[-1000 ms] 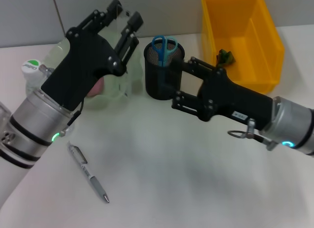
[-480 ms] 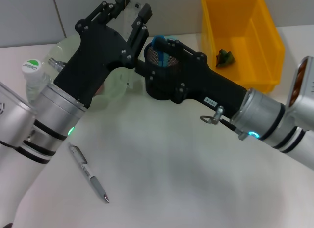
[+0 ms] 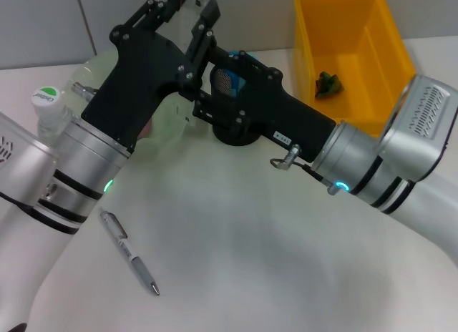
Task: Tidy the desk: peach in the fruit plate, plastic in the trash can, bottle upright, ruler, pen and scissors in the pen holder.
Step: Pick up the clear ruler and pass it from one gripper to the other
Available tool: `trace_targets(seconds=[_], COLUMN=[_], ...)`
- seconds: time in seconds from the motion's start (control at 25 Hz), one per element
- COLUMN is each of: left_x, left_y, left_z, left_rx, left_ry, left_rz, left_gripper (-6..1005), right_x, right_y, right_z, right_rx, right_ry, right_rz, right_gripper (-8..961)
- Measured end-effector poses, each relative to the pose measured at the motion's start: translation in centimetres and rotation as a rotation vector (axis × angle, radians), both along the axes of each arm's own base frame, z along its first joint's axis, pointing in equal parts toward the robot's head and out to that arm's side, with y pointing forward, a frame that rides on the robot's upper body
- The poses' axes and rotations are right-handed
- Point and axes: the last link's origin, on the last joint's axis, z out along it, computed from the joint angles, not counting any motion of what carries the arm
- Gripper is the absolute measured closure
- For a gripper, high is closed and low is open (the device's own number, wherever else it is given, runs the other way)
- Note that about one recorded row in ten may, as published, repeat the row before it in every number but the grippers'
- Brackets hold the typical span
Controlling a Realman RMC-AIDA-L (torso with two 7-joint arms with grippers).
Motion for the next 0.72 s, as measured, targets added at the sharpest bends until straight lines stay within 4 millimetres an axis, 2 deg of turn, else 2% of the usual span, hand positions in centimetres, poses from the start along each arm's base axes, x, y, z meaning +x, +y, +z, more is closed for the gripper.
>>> trace_targets(seconds=[0.72], left_x=[-0.13], left_y=[0.14], left_z=[0.18], left_rx=[-0.004], left_ry=[-0.035], left_rz=[0.031], left_gripper=[611], right_x=[-0.91], right_y=[0.53], right_z=[-0.95], right_rx=[-0.009], right_ry=[-0.017], right_rz=[-0.022], right_gripper=[302])
